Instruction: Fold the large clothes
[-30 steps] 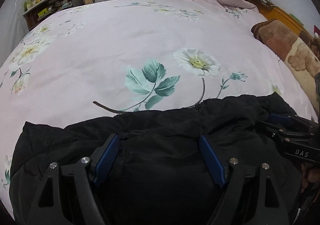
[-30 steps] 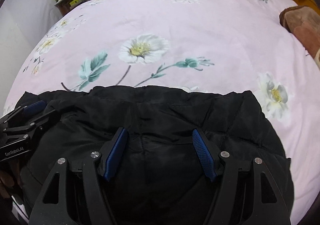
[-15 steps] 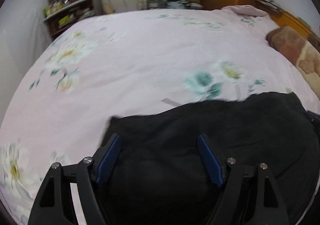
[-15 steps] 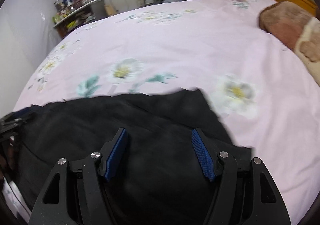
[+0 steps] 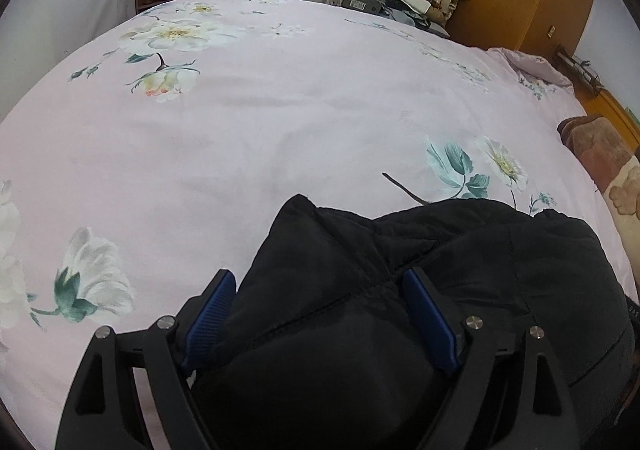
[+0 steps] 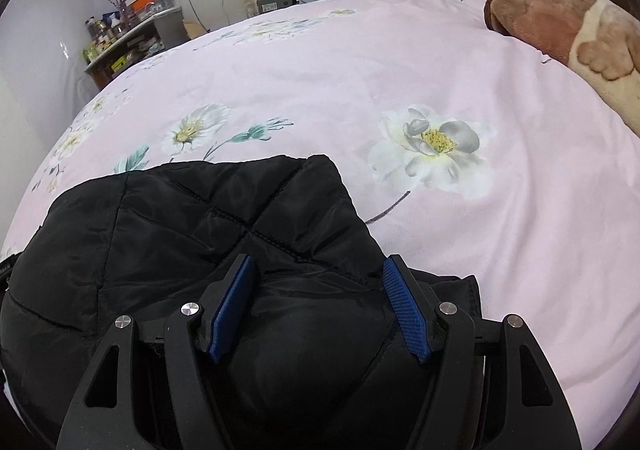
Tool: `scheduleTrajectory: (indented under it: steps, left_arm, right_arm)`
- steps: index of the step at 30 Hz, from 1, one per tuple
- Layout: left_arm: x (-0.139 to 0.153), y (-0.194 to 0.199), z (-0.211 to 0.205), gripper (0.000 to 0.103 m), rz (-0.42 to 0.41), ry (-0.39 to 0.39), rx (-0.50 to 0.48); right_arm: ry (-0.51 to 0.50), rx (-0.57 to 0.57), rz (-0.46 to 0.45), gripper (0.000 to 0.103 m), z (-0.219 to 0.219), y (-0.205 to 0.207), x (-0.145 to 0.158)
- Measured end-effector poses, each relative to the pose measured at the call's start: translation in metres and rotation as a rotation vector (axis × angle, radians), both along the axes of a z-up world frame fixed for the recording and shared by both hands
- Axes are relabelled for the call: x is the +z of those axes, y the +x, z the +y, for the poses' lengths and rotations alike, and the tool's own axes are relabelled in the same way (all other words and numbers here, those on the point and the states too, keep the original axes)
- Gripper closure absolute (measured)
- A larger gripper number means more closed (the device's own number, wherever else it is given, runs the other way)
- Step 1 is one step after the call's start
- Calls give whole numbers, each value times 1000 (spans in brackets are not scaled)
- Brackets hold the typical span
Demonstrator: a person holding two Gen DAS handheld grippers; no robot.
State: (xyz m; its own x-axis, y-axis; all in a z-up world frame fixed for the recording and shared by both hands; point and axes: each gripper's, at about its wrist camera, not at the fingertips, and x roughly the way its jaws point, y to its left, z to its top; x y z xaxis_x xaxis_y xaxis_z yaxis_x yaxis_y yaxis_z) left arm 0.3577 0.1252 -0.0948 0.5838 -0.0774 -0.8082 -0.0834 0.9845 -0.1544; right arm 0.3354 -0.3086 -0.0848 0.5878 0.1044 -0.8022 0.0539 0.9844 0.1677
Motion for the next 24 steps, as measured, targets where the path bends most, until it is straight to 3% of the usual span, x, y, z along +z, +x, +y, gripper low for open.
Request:
scheduleTrajectory:
  steps: [4,9,12,15,18,20,24]
  left_arm:
    - [30,-13,0,18,-23,30,-15]
    - [82,-64,-7,19,-157,39,-52]
    - [99,-99,-27,19,-206,29,-103]
    - [85,-115,-49,19,-183,0,-164]
    - [45,-106,-60,29,-73,13,-160]
    - [30,-102,-58,27,-73,-1,-148]
    - [26,-97,-65,27,-65,29,-130]
  right_arm:
    - [-45,-3,-15,37,4,-16,32]
    - [-35,39,-119,37,5,-63,79]
    - [-22,67,-152,37,15,-92,93]
    - [-45,96,-132,37,30,-108,81]
    - [-50,78,-25,39,27,-100,43]
    - [-65,69,-11,39,24,-97,28]
    - [-69,70,25,39,26,-86,18]
